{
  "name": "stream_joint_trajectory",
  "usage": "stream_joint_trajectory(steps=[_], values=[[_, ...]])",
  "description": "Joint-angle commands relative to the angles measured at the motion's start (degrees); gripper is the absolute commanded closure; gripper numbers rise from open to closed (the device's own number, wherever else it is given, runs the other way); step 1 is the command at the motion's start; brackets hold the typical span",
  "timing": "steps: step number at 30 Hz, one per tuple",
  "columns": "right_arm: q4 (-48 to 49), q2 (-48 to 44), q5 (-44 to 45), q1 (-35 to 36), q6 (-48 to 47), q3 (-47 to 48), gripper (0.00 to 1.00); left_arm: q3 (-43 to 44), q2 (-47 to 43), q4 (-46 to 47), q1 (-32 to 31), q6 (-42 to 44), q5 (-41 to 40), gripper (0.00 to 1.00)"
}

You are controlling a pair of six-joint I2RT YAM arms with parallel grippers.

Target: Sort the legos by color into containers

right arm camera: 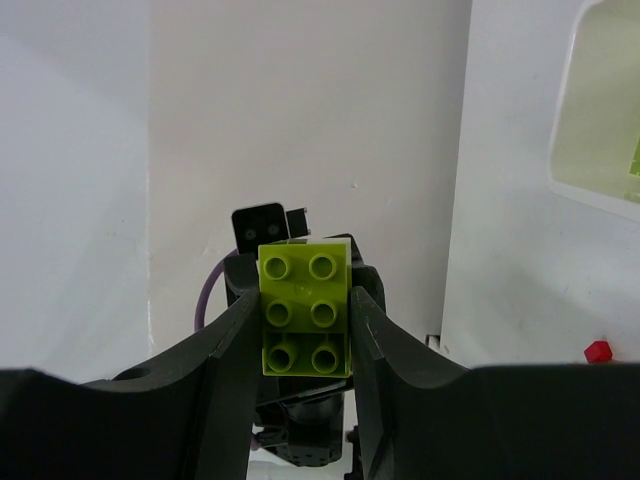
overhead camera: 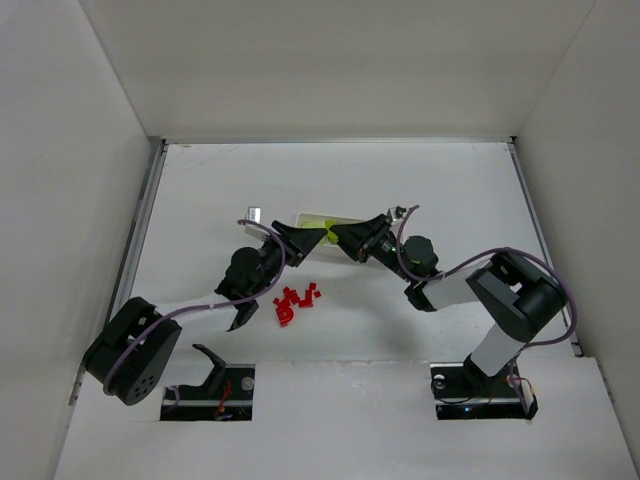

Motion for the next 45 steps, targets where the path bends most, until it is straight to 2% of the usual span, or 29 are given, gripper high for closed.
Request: stream_joint_trajectory(steps=[1,10,15,21,26,29,33,37,39,45], values=[[10.86,0.67,-1.57,0.91,-0.88,0.8,0.72,0.95,-2.52,5.16,0.46,0.56,0.7,0.74],[9.46,-1.0,-2.09,-1.37,-3.95,-3.33,0.72,-2.92,-5.95,4.55,3.53,1.26,1.22,0.8],[3.32,-2.49,-2.45,-3.3,-8.07,-4.12,0.72,-4.24,-8.24,0.87,6.7,2.31,3.41,0.8],[-18.53,-5.3,1.15,-6.03,-21.5,-0.18,0.72,-4.51,-10.7,-3.44,5.74,5.92,2.98,0.79],[-38.5,-8.64,12.29,-4.11,-35.57,6.94,0.7,-4.42,-12.11,-5.29,4.68,8.29,2.72,0.78],[-45.28,-9.09,19.16,-1.56,-41.64,11.16,0.69,-3.81,-11.67,-5.82,4.77,8.65,3.24,0.78],[-48.55,-6.63,22.43,-0.58,-45.0,15.82,0.63,-3.63,-10.88,-5.12,3.89,8.29,3.07,0.77],[-48.81,-5.13,21.9,-0.58,-44.74,17.5,0.46,-2.75,-9.74,-5.03,3.54,8.12,3.68,0.77],[-48.81,-5.39,21.99,-0.58,-44.82,17.67,0.41,-2.75,-9.91,-5.03,3.63,8.12,3.77,0.77],[-48.2,-11.36,21.81,-0.58,-43.95,14.78,0.39,-1.52,-8.86,-4.85,3.63,7.07,4.65,0.77]])
